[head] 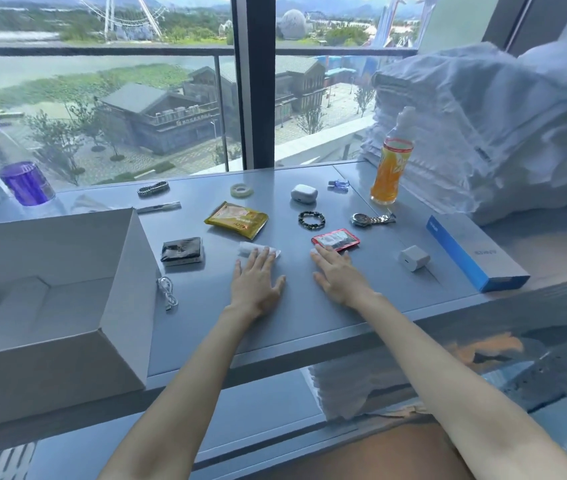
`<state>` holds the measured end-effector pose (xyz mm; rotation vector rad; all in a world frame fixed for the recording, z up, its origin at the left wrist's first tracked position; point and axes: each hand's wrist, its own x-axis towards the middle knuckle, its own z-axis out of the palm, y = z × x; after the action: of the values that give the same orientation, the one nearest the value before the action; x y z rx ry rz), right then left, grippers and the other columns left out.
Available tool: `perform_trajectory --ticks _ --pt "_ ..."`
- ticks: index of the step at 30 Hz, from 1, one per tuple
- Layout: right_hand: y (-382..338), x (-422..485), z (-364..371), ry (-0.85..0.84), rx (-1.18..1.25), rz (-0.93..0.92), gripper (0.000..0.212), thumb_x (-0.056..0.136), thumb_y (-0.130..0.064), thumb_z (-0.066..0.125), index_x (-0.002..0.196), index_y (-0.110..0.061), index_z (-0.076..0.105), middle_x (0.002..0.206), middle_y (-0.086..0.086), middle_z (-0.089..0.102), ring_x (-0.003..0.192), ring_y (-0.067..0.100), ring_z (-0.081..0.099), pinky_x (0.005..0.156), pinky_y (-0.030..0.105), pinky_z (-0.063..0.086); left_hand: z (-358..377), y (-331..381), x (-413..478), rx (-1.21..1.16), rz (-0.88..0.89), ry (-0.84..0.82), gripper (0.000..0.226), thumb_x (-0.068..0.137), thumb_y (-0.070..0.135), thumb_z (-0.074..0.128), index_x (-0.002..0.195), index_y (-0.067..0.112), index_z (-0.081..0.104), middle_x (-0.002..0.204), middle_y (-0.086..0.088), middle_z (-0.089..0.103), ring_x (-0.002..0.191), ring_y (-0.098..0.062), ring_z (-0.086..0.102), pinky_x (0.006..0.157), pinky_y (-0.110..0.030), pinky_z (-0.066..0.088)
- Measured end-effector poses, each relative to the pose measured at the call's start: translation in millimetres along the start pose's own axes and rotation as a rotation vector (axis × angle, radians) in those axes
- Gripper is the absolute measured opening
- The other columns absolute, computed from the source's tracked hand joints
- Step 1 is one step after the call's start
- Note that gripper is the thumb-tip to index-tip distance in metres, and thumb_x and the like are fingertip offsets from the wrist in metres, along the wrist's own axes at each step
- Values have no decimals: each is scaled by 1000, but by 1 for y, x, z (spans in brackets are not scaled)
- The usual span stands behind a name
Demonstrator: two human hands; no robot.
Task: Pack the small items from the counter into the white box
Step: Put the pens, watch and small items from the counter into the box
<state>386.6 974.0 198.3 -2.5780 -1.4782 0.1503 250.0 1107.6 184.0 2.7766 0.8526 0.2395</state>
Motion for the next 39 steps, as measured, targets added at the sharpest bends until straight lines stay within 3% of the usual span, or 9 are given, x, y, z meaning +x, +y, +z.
perform_trajectory --ticks 5,10,13,18,24,31,34,37,39 --pt "50 -9 -19 253 -61 147 48 97 -36 38 144 -28 29 155 0 19 143 20 11 113 52 1 -5 -19 1 61 -88 159 60 95 44 35 149 23 16 157 6 11 144 -13 0 115 -43 -4" --pt "100 0 -25 161 -74 387 52 93 -54 33 143 -39 26 155 -3 20 144 19 9 110 59 -2 -12 -67 3 23 -423 327 58 93 38 43 146 18 29 155 -1 21 144 -20 4 114 -45 -6" --pt "103 15 -15 132 -100 341 52 93 -55 34 142 -38 30 154 0 24 143 18 13 112 58 -3 -13 -79 5 -19 -540 301 59 93 39 42 146 17 28 156 -3 18 144 -23 4 115 -43 0" --pt "73 43 -18 133 -85 217 46 94 -52 31 138 -40 35 150 -4 32 140 17 21 112 52 -2 -17 -78 14 4 -547 223 62 93 47 37 148 24 20 157 1 13 144 -21 2 115 -42 5" --pt "33 63 -11 119 -112 108 41 96 -48 31 133 -37 44 145 -9 38 136 14 27 114 49 -4 -13 -53 26 36 -411 144 61 94 51 31 149 30 16 157 6 10 144 -17 1 115 -47 -3" --pt "26 74 -9 43 -133 7 44 99 -44 22 141 -36 31 152 -7 26 141 16 17 114 51 -6 -9 -23 35 56 -302 99 59 95 52 29 148 31 14 157 7 9 144 -15 0 114 -49 -6" --pt "40 59 -17 201 -53 -53 45 99 -42 20 140 -33 36 151 -3 29 142 19 15 114 53 -4 -14 -35 17 115 -339 187 57 94 49 32 147 30 22 157 5 12 144 -16 -1 114 -49 -8" --pt "70 35 -30 358 -67 7 61 89 -49 11 135 -30 45 145 0 39 140 23 21 110 58 -1 -16 -61 -8 105 -500 317 56 92 49 34 144 30 30 155 2 19 144 -23 3 112 -46 -5" --pt "94 22 -41 380 -100 78 59 87 -48 15 133 -30 47 144 1 40 139 27 23 109 62 0 -15 -72 -14 83 -594 245 56 93 50 34 145 31 29 156 2 18 142 -27 4 113 -45 -1"
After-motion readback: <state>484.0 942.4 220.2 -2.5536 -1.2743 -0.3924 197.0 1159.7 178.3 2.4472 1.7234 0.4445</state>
